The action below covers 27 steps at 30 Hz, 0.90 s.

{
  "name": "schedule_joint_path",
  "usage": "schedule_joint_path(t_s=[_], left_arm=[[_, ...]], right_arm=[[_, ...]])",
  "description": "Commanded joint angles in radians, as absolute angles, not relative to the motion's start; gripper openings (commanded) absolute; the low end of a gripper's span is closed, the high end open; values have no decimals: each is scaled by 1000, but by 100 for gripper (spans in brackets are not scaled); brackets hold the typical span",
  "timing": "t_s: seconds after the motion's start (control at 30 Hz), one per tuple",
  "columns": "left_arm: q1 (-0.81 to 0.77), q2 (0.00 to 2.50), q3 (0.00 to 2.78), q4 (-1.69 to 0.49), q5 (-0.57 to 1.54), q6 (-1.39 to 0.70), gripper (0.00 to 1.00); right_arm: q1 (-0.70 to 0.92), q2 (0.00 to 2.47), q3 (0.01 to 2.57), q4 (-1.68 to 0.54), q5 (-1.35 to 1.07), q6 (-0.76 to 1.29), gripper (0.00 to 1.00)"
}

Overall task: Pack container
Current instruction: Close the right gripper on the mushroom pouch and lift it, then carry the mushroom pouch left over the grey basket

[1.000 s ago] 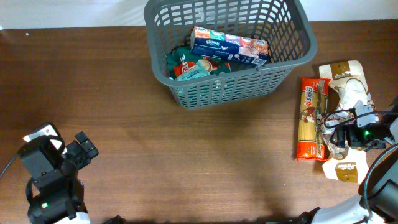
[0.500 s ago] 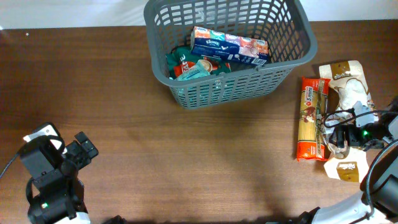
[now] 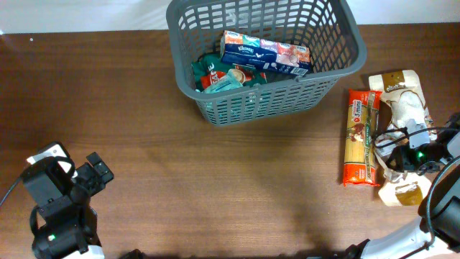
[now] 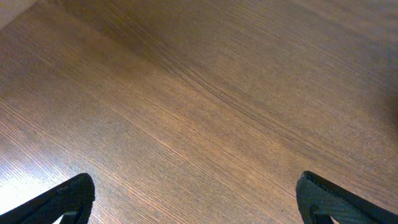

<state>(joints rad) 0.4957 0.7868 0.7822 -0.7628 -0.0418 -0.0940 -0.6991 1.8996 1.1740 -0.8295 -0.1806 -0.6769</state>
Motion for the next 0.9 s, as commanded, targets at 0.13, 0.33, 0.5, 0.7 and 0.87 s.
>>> schedule_joint_path(t_s=[0.13,0.33,0.5,0.7,0.87], left_arm=[[491,786,778,-760,-49,-74,99],[491,786,778,-760,-49,-74,99],[491,786,778,-759,-49,-74,99],[491,786,778,-756,-49,-74,99],[491,786,778,-750,-49,-74,99]], right_arm=[[-701,1942,1150,-821,-173,-675,7],[-701,1942,1161,-821,-184,-675,4],[-701,1914,1236,-870,-227,-676,4],[-701,1841,1372,-962,-261,-675,4],[-701,1789,1495,-1048,-406,-675,4]])
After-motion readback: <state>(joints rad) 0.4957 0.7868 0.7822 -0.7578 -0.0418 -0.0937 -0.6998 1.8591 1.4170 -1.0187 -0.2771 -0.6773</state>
